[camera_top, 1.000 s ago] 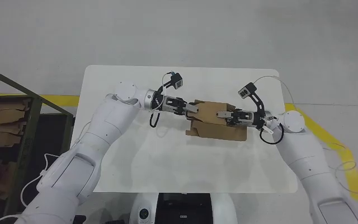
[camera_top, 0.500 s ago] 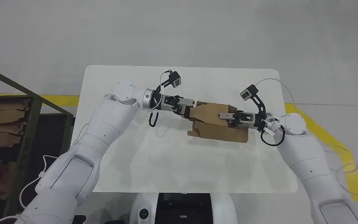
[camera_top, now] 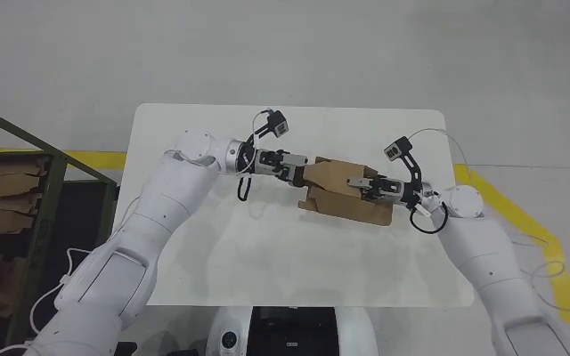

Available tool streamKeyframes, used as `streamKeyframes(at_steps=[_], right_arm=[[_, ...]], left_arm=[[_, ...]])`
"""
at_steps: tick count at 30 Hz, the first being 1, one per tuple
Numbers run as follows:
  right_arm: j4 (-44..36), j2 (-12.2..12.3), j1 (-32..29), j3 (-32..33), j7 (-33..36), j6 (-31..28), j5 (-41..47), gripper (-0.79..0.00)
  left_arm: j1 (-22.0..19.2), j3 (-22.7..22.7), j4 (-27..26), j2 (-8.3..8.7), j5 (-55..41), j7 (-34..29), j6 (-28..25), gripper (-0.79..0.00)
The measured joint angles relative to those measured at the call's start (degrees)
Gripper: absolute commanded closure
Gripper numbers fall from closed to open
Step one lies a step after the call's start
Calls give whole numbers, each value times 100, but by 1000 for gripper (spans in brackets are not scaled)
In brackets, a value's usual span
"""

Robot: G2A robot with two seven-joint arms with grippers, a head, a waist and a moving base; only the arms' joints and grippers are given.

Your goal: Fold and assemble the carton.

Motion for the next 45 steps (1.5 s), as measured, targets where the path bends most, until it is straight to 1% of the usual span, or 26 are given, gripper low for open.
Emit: streamKeyframes(at_steps=[8,13,18,27,37,45], right_arm=[[-37,-15,-33,-23,-195,-60,-314,0],[-299,0,-124,-14,-402,34,-620,0],[-587,7,-238,-2,-558,143,-738,0],[-1032,31,-416,88,-840,508,-842,0],[-1407,58,-570,132,-1130,947,-1172,0],[-1581,22,-567,49,-1248,1132,-1170,0]], left_arm=[[5,-77,-155,3,-112,92,-92,-785],[-20,-109,-262,1,-129,125,-125,-785],[-66,-23,-354,-38,-127,109,-108,-785],[-241,219,-249,-164,-144,109,-109,-785],[-393,390,-105,-270,-73,131,-131,-785],[-487,535,23,-357,28,149,-149,-785]])
